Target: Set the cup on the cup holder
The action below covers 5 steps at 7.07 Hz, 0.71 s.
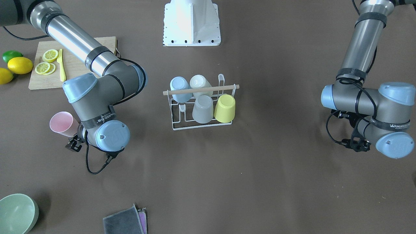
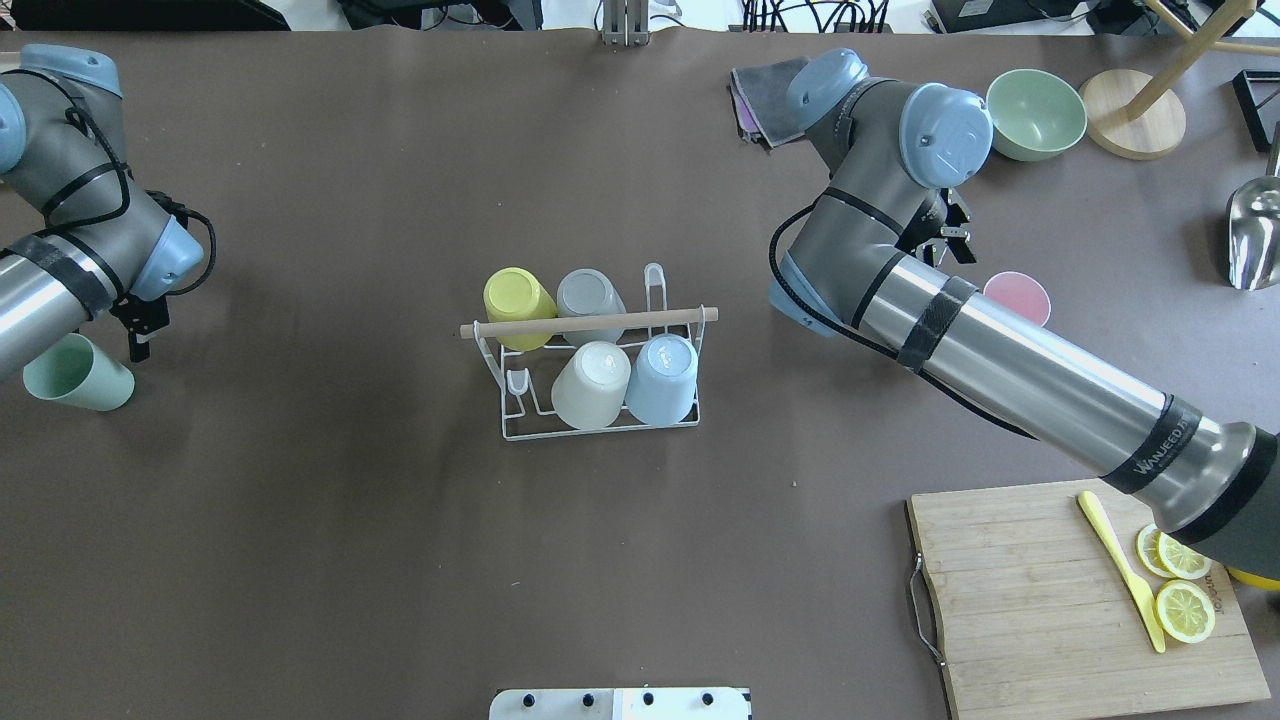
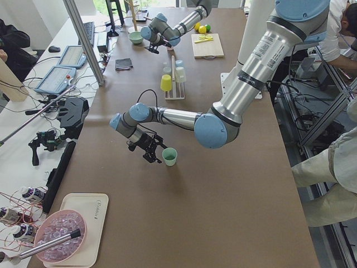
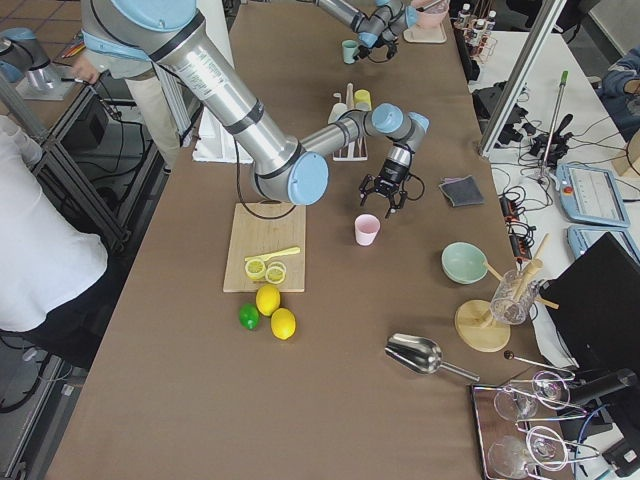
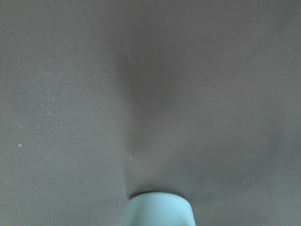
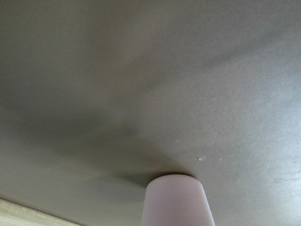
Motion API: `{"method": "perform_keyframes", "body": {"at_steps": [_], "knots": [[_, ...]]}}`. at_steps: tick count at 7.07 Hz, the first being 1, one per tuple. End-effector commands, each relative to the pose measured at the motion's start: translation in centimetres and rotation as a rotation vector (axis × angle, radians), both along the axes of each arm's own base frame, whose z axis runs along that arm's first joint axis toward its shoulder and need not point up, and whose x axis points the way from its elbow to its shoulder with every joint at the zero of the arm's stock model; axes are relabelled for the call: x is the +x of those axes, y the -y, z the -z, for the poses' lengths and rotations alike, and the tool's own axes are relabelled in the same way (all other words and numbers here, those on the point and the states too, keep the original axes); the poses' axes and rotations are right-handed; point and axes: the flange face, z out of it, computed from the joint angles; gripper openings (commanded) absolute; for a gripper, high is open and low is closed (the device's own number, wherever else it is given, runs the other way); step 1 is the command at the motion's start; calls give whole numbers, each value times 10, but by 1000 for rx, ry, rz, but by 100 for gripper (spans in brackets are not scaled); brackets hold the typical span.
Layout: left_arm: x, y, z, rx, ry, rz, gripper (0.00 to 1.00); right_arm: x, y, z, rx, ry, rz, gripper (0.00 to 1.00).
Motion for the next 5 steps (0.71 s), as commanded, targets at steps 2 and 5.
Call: {"method": "perform_keyframes", "body": {"at_steps": [2,5], "knots": [[12,-7,-13,-27,18,-29,97,-14,-13,-10,42,-39,87,100],[16,-11,-19,-31,35,-47,97,-12,-22,-33,38,-47,98,100]]}}
